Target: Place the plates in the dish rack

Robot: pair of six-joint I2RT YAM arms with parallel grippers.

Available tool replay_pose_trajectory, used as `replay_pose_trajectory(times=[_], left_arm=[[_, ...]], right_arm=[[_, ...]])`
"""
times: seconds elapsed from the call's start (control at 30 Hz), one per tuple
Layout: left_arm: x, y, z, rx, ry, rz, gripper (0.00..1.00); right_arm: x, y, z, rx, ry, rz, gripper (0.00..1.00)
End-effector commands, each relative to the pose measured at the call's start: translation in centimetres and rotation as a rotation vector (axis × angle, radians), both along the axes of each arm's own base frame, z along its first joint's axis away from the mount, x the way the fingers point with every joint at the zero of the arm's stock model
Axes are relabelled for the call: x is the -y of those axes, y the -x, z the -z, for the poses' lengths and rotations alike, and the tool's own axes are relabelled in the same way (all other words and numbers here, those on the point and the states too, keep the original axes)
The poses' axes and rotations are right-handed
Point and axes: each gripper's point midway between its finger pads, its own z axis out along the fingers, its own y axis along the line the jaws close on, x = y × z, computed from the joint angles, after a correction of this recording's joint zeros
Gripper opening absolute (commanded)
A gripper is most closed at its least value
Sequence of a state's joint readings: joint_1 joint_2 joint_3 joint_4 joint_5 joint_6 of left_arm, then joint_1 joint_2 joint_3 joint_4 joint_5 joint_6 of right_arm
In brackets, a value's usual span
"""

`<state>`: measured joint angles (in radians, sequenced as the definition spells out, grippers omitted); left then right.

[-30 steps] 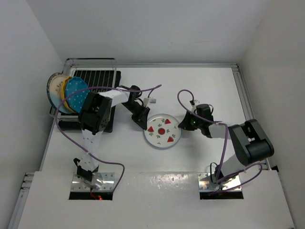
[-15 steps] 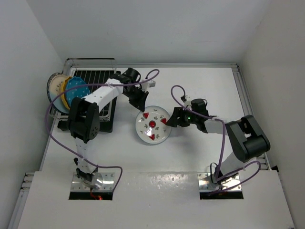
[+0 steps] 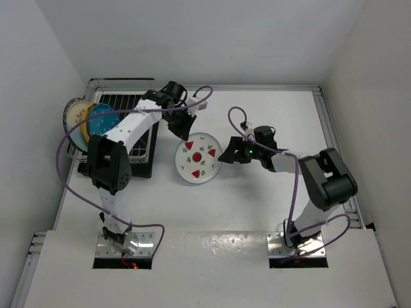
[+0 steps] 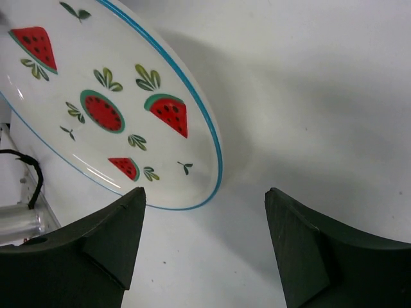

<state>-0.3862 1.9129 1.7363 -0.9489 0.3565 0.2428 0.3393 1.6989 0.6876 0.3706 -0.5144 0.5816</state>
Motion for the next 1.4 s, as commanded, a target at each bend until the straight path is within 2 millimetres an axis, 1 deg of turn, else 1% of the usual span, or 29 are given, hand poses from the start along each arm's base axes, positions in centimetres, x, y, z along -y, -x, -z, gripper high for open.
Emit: replay_pose_trajectory(times=[0.0,0.03,0.17,0.2,0.23,0.27,0.3,0.37,0.4,0.43,0.53,0.6,0.63,0.67,0.7,0.73,0.77,0.8,0.83,0.9,0.93,0.97,1.03,1.1,1.13,1.23,1.3,1.33,1.37], left_arm=[[-0.8,-1.4,-6.1,0.169,0.008,-0.023,0.0],[-1.5,-2.0,-7.6,0.21,0.001,-0.046,0.0],[-3.4,-3.7,-10.1,0.313,-0.077,-0.145,0.0],[-4.3,-4.0,-10.5,0.339,-0.114,-0.175,0.0],[-4.7,-4.1,-11.3,0.363,-0.124,-0.191,0.0],[-4.9,-4.5,-11.5,0.377,-0.13,-0.211,0.0],[-5.5,-4.7,-12.2,0.409,-0.146,-0.235,0.0],[-5.9,-4.9,-12.3,0.417,-0.166,-0.25,0.0],[-6.6,-5.1,-12.9,0.437,-0.169,-0.27,0.0],[-6.9,-5.2,-12.9,0.443,-0.183,-0.281,0.0],[-7.5,-6.0,-14.3,0.489,-0.179,-0.323,0.0],[-8.2,-6.5,-15.6,0.522,-0.181,-0.351,0.0],[-9.0,-7.0,-16.5,0.55,-0.189,-0.382,0.0],[-9.1,-7.2,-17.7,0.579,-0.181,-0.394,0.0],[-9.2,-7.3,-19.0,0.614,-0.169,-0.407,0.0],[-10.1,-7.6,-19.6,0.631,-0.18,-0.435,0.0],[-10.3,-7.8,-20.4,0.657,-0.179,-0.452,0.0],[-10.8,-7.7,-22.0,0.692,-0.178,-0.475,0.0],[-11.9,-7.8,-23.1,0.726,-0.193,-0.517,0.0],[-12.5,-8.0,-24.5,0.764,-0.191,-0.534,0.0],[-13.3,-8.1,-25.0,0.776,-0.197,-0.556,0.0],[-13.3,-8.0,-25.5,0.787,-0.191,-0.56,0.0],[-15.1,-7.8,-27.2,0.824,-0.206,-0.606,0.0],[-16.1,-7.8,-27.6,0.834,-0.22,-0.635,0.0],[-17.0,-7.5,-28.5,0.855,-0.23,-0.655,0.0],[-18.4,-6.7,-30.2,0.898,-0.248,-0.697,0.0],[-20.4,-5.9,-31.5,0.931,-0.278,-0.752,0.0],[-20.7,-5.8,-31.6,0.934,-0.296,-0.756,0.0],[-21.6,-4.8,-32.7,0.96,-0.307,-0.775,0.0]], right_arm=[[-1.7,-1.8,-3.2,0.093,-0.07,-0.025,0.74],[-1.8,-1.8,-3.3,0.102,-0.071,-0.026,0.74],[-1.1,-1.6,-3.5,0.117,-0.05,0.005,0.74],[-0.7,-1.5,-3.6,0.116,-0.044,0.02,0.74],[-0.3,-1.8,-3.8,0.14,-0.022,0.053,0.74],[-0.1,-1.9,-3.9,0.143,-0.013,0.067,0.74],[0.1,-1.7,-4.3,0.153,-0.006,0.079,0.74],[0.9,-2.3,-4.2,0.178,0.036,0.127,0.74],[1.2,-2.4,-4.7,0.193,0.047,0.145,0.74],[1.2,-2.5,-4.7,0.198,0.053,0.148,0.74],[1.6,-2.6,-5.1,0.215,0.069,0.172,0.74],[1.9,-2.7,-5.4,0.228,0.074,0.178,0.74],[1.9,-2.7,-5.4,0.228,0.073,0.183,0.74],[2.0,-2.6,-5.1,0.228,0.085,0.185,0.74],[2.1,-2.7,-5.5,0.234,0.082,0.191,0.74],[2.1,-2.6,-5.6,0.24,0.082,0.191,0.74],[2.2,-2.6,-5.6,0.238,0.085,0.192,0.74],[2.2,-2.5,-5.4,0.233,0.088,0.191,0.74],[2.2,-2.4,-5.6,0.237,0.088,0.189,0.74],[2.2,-2.3,-5.5,0.233,0.087,0.188,0.74],[2.3,-2.0,-5.3,0.229,0.088,0.189,0.74],[2.4,-2.0,-5.2,0.226,0.088,0.193,0.74],[2.4,-2.0,-5.3,0.226,0.084,0.197,0.74],[2.4,-1.6,-5.1,0.218,0.083,0.192,0.74],[2.3,-1.4,-5.0,0.216,0.087,0.188,0.74],[2.5,-1.1,-5.0,0.216,0.088,0.188,0.74],[2.5,-0.9,-4.9,0.213,0.091,0.187,0.74],[2.5,-0.9,-5.0,0.212,0.09,0.184,0.74],[2.5,-0.8,-4.9,0.207,0.092,0.184,0.74]])
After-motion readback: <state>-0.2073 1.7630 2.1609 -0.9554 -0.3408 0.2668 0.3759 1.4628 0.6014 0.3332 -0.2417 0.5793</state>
